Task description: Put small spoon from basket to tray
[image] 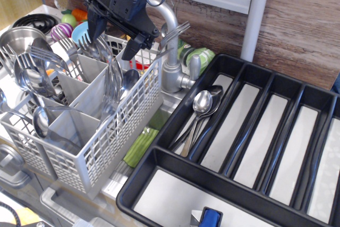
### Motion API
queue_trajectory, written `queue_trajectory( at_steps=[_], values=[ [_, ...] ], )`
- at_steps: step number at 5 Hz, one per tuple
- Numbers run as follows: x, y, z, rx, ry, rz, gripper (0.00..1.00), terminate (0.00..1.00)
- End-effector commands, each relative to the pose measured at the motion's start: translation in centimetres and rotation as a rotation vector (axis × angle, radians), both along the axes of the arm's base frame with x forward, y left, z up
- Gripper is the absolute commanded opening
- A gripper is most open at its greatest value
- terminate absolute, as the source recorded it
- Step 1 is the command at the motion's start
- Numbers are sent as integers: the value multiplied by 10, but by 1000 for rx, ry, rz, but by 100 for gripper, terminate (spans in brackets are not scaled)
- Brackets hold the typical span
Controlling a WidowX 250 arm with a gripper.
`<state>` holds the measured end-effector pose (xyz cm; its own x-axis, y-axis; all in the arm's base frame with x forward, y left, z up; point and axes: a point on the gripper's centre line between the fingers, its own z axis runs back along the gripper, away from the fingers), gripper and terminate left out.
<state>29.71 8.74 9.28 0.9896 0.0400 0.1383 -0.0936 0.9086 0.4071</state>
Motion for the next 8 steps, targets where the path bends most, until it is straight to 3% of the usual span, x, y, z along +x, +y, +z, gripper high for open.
queue_trajectory(
  at_steps=[1, 3, 6, 8],
  values=[
    [0, 0, 0, 0, 0, 0, 100, 0],
    [17, 11, -17, -60, -24, 218, 100, 0],
    [29, 34, -50, -22, -139, 369, 100, 0],
    [33, 45, -67, -24, -80, 386, 100, 0]
  ],
)
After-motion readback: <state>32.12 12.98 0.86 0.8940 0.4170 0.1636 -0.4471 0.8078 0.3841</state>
